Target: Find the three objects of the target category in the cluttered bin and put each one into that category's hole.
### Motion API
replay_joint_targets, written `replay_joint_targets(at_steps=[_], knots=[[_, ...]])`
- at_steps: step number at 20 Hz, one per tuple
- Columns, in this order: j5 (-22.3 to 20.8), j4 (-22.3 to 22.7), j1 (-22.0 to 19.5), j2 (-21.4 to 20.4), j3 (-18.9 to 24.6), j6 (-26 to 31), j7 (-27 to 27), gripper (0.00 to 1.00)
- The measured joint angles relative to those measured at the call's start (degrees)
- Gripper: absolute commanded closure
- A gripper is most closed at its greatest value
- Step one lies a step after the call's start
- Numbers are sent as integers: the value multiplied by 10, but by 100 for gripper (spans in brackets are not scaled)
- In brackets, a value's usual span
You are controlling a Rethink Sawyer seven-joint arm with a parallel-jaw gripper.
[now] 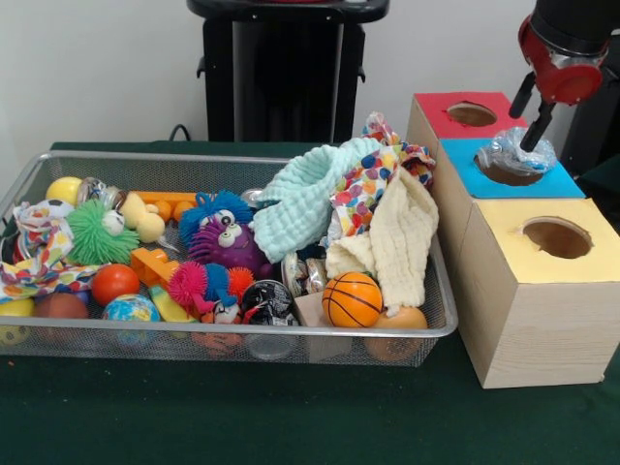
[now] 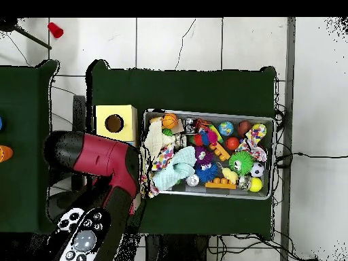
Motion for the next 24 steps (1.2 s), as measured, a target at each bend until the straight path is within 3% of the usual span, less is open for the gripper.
replay_joint_targets(at_steps=[1,15,24], knots=[[0,0,0,0,0,4,0,100],[6,-4,1,0,0,47,3,100],[51,-20,5,12,1,53,3,100]])
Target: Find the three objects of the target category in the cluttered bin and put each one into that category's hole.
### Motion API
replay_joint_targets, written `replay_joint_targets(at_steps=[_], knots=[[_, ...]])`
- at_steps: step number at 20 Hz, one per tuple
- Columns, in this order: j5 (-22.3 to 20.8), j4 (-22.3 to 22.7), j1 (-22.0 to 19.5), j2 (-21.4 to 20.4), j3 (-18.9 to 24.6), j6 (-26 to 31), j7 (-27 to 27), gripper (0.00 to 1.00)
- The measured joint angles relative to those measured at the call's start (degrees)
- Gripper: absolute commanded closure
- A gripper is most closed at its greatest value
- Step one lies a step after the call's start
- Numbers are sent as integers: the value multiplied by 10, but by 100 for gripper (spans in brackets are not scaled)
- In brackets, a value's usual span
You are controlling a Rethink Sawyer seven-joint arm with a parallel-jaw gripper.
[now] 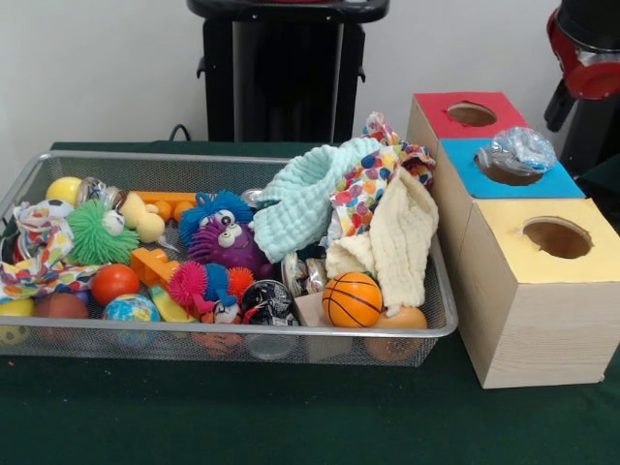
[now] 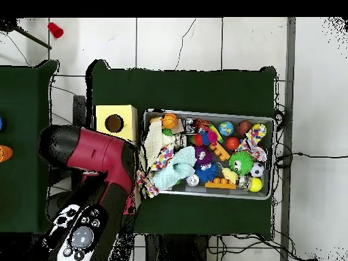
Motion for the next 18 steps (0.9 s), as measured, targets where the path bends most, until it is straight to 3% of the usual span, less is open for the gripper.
replay_joint_targets(at_steps=[10,18], knots=[[17,-8,8,49,0,1,0,100],[17,-15,11,50,-6,1,0,100]])
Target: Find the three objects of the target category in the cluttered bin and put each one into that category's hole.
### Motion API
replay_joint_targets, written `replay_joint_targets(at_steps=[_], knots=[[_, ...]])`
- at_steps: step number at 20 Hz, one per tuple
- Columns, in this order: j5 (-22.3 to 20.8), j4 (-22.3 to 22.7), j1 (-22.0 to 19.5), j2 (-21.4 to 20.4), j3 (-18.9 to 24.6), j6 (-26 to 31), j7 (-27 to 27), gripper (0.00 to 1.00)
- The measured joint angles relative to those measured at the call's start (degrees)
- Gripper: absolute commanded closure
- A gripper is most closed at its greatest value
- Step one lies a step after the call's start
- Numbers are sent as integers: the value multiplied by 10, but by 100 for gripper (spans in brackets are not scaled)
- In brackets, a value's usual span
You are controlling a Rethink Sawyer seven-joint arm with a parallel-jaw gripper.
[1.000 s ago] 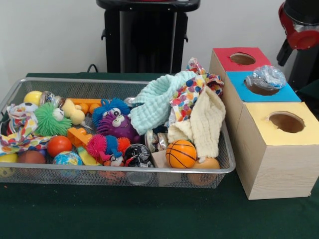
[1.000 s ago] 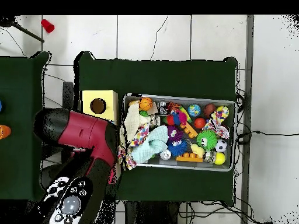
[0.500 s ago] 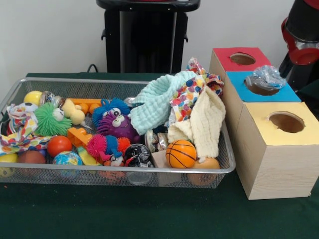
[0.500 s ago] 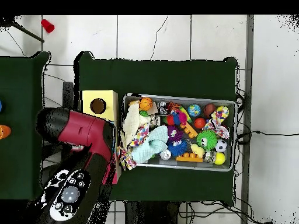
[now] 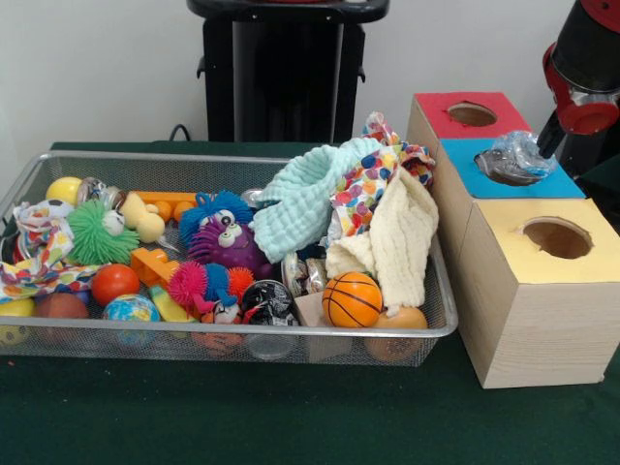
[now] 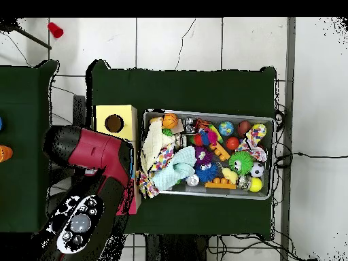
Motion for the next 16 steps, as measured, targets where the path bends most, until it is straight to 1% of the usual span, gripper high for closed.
replay_joint_targets(at_steps=[9,12,15,16], knots=[[0,-1,1,1,-2,0,0,100],[-3,-5,4,7,-14,0,0,100],[-22,-12,10,23,-34,0,0,100],[-38,-16,13,33,-44,-1,0,100]])
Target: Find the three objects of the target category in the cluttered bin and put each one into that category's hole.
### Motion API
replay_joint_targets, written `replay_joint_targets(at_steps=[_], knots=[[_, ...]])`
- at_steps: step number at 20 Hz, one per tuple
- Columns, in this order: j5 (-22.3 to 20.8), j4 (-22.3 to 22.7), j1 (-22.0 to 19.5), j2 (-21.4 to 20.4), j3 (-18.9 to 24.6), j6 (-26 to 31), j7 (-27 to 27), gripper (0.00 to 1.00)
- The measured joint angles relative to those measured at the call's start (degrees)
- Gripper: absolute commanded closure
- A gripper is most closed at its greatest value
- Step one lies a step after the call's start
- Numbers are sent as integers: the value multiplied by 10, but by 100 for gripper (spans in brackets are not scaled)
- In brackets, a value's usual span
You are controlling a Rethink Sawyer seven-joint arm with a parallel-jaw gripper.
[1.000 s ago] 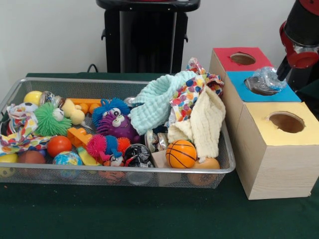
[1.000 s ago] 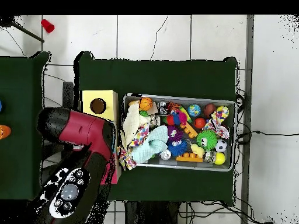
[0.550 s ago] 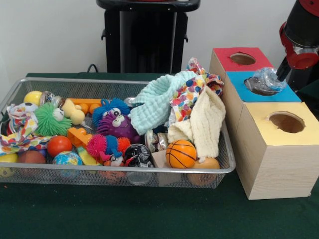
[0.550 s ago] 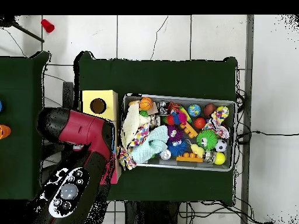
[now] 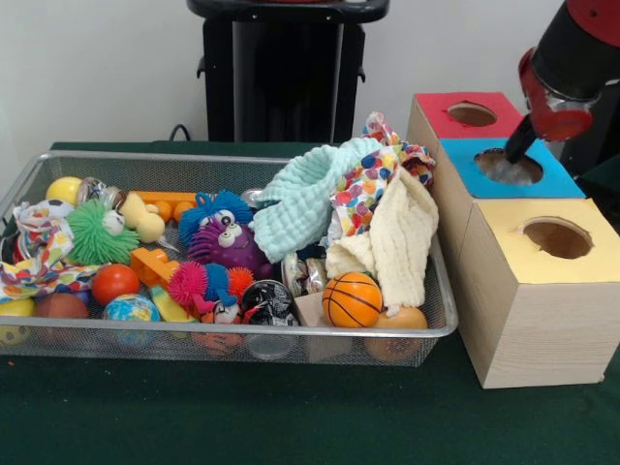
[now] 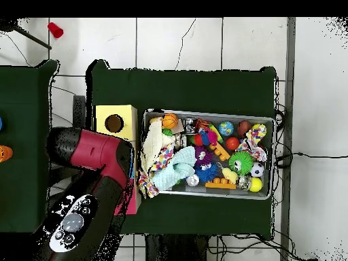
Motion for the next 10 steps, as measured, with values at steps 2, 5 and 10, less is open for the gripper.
replay_joint_targets(at_steps=[2,5,10], knots=[[-18,-3,3,13,-11,0,0,100],[-28,-7,6,20,-18,0,0,100],[-29,-9,8,21,-19,0,0,100]])
